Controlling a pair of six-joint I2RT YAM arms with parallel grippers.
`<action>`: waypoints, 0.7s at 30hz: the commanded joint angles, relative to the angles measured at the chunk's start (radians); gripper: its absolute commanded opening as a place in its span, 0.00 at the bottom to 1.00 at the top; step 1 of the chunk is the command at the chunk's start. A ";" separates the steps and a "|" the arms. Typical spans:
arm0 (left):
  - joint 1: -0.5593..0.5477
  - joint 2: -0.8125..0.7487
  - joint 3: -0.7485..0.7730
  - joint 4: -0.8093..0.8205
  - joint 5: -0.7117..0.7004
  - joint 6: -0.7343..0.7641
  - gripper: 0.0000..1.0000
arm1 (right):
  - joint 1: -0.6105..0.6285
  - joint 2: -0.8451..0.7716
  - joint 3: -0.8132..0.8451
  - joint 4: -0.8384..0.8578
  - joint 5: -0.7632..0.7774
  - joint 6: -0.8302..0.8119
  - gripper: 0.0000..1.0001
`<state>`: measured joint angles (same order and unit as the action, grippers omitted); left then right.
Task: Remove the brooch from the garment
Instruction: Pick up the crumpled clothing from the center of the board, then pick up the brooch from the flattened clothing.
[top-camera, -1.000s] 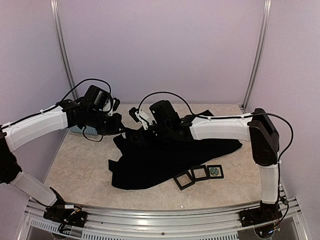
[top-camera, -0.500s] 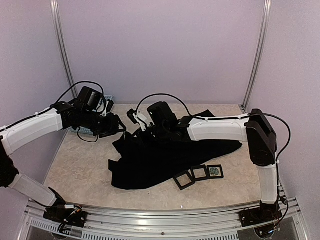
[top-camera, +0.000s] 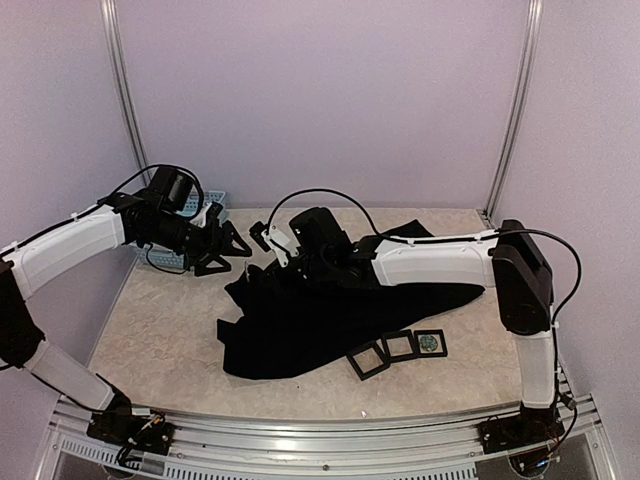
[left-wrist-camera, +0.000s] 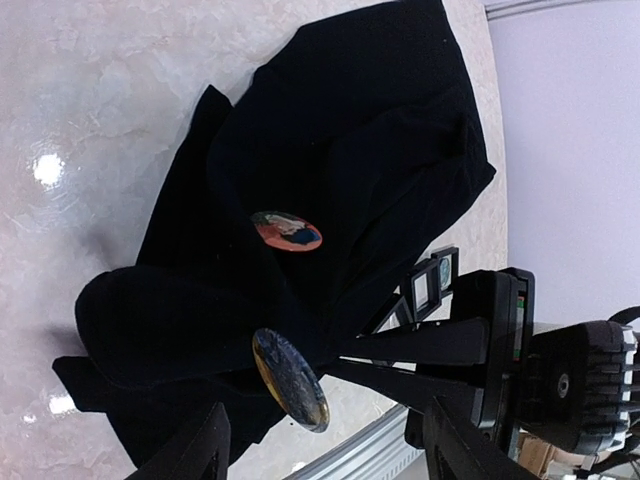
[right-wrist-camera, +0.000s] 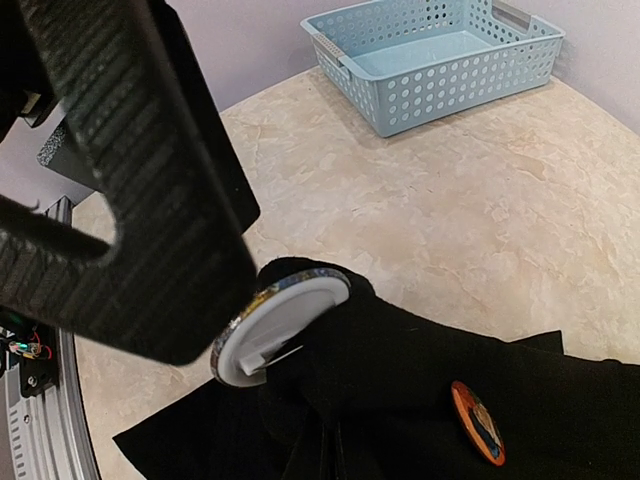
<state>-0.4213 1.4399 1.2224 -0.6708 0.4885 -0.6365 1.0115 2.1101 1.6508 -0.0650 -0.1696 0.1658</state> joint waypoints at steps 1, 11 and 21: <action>0.006 0.057 0.047 -0.065 0.058 -0.003 0.61 | 0.022 -0.012 -0.008 -0.037 0.045 -0.037 0.00; 0.005 0.097 0.042 -0.087 0.079 0.009 0.43 | 0.032 -0.015 -0.004 -0.057 0.096 -0.065 0.00; 0.004 0.130 0.034 -0.088 0.079 0.014 0.27 | 0.046 -0.014 -0.002 -0.074 0.131 -0.101 0.00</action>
<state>-0.4210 1.5574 1.2499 -0.7383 0.5621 -0.6373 1.0359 2.1098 1.6508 -0.1150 -0.0685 0.0944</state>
